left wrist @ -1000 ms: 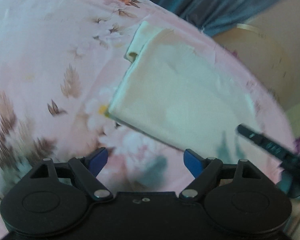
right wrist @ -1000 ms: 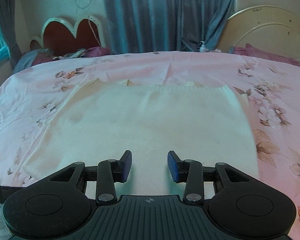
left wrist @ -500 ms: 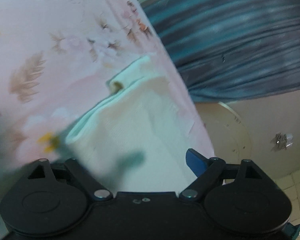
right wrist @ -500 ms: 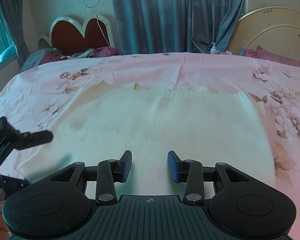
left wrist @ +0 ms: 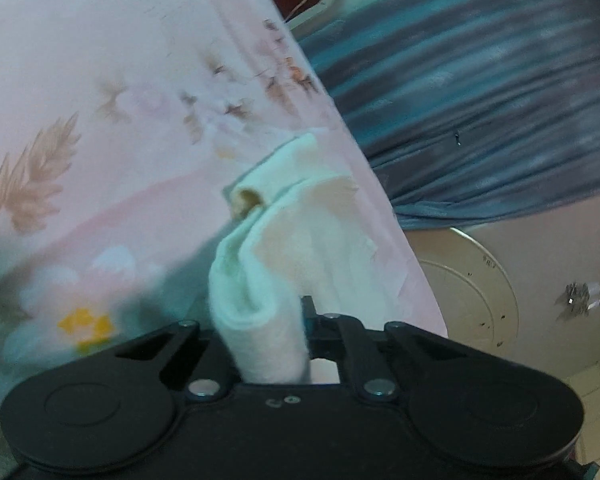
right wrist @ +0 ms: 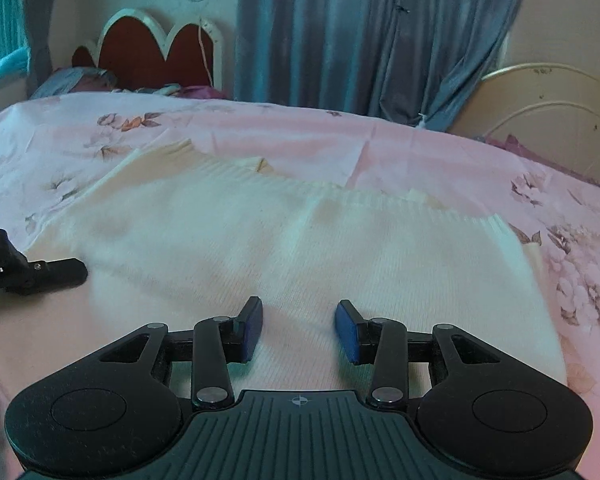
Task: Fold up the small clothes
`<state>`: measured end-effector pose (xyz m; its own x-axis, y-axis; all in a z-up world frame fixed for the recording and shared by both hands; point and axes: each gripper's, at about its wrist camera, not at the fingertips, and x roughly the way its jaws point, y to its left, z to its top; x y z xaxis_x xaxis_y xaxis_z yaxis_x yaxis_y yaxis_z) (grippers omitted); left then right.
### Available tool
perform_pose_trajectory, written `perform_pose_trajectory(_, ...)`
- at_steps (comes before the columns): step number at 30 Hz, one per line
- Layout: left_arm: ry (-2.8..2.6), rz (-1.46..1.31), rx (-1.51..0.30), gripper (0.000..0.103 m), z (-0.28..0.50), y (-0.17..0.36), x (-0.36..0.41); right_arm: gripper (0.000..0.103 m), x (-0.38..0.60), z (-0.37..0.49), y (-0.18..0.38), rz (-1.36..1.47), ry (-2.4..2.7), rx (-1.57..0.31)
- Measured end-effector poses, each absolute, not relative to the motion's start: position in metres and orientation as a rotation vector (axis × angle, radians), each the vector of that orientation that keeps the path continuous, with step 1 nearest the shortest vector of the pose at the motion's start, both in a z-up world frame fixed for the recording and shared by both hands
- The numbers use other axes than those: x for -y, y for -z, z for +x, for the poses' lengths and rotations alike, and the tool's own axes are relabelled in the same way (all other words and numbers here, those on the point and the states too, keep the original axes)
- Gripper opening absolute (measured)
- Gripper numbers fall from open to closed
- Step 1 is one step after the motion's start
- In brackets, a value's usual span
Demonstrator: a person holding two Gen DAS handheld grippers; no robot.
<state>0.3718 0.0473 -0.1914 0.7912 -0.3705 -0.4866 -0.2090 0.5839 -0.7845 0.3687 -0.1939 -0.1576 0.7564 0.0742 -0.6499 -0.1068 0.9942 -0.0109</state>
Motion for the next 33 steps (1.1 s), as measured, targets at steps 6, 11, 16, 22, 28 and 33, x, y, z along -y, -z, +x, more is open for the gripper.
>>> perform_pose_trajectory(6,0.18,-0.773,-0.615,0.007,0.373,0.151,-0.027,0.041,0.194,0.369,0.157,-0.03,-0.099,-0.706)
perform_pose_trajectory(11,0.303,-0.579,-0.568,0.007,0.376,0.114,0.011,0.042,0.208,0.37,0.151,0.053,-0.125,-0.714)
perform_pose_trajectory(16,0.484,-0.364,-0.584,0.007,0.379,0.09,0.078,0.042,0.257,0.352,0.133,0.224,-0.051,-0.666)
perform_pose_trajectory(22,0.666,-0.109,-0.712,0.007,0.367,0.114,0.169,0.042,0.337,0.31,0.125,0.326,0.074,-0.655)
perform_pose_trajectory(28,0.717,0.074,-0.762,0.032,0.333,0.143,0.208,0.042,0.386,0.281,0.118,0.46,0.08,-0.641)
perform_pose_trajectory(33,0.79,0.087,-0.758,0.067,0.308,0.133,0.204,0.042,0.393,0.289,0.115,0.586,-0.063,-0.67)
